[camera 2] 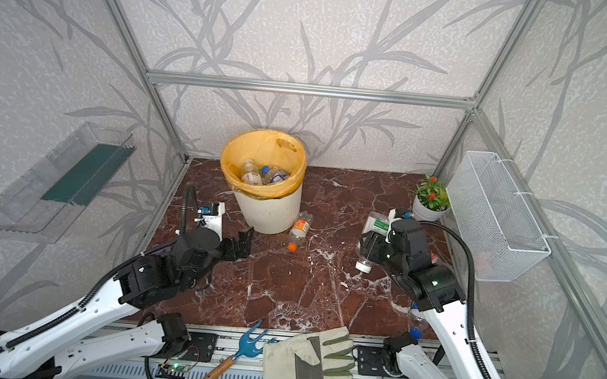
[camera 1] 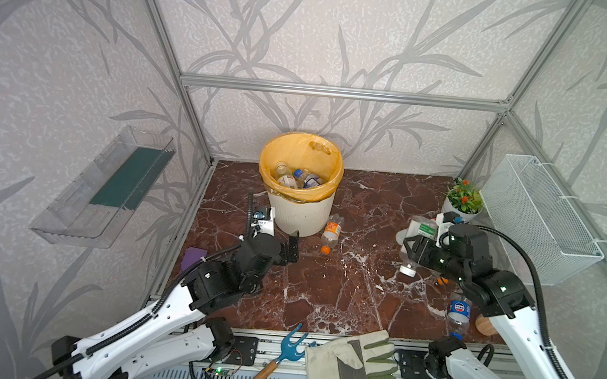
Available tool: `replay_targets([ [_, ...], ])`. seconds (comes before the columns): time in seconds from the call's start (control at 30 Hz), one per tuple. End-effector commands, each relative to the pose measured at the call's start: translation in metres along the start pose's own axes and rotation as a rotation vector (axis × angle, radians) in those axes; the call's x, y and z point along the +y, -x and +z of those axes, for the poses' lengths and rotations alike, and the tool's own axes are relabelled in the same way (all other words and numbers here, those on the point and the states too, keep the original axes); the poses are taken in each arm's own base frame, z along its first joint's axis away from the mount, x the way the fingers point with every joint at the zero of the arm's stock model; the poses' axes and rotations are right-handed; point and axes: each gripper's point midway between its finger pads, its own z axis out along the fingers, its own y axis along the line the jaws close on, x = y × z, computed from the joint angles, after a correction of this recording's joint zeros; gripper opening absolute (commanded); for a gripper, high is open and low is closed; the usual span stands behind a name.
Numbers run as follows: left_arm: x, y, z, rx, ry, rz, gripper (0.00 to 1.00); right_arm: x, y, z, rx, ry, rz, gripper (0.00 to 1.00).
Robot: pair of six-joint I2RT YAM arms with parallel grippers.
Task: Throw the plastic bottles in the bin
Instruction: Pick up the plastic bottle from the bottom-right of the table, then throw the plastic bottle into the trash bin.
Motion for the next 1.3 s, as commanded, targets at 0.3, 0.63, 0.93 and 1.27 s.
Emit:
replay_targets([
  [0.3, 0.026, -0.008, -0.004, 0.011, 0.067, -0.061, 0.99, 0.230, 0.111, 0.024, -0.194, 0.474, -0.281, 0.54],
  [0.63, 0.020, -0.004, -0.002, 0.033, 0.063, -0.032, 0.99, 0.305, 0.158, 0.061, -0.161, 0.442, -0.419, 0.99],
  [0.93, 0.003, -0.005, 0.000, 0.068, -0.013, 0.023, 0.99, 0.240, 0.167, 0.001, -0.240, 0.215, -0.481, 0.99],
  [1.27, -0.013, -0.013, 0.010, 0.102, -0.057, 0.049, 0.99, -0.015, 0.076, -0.056, -0.268, -0.297, -0.104, 0.99],
])
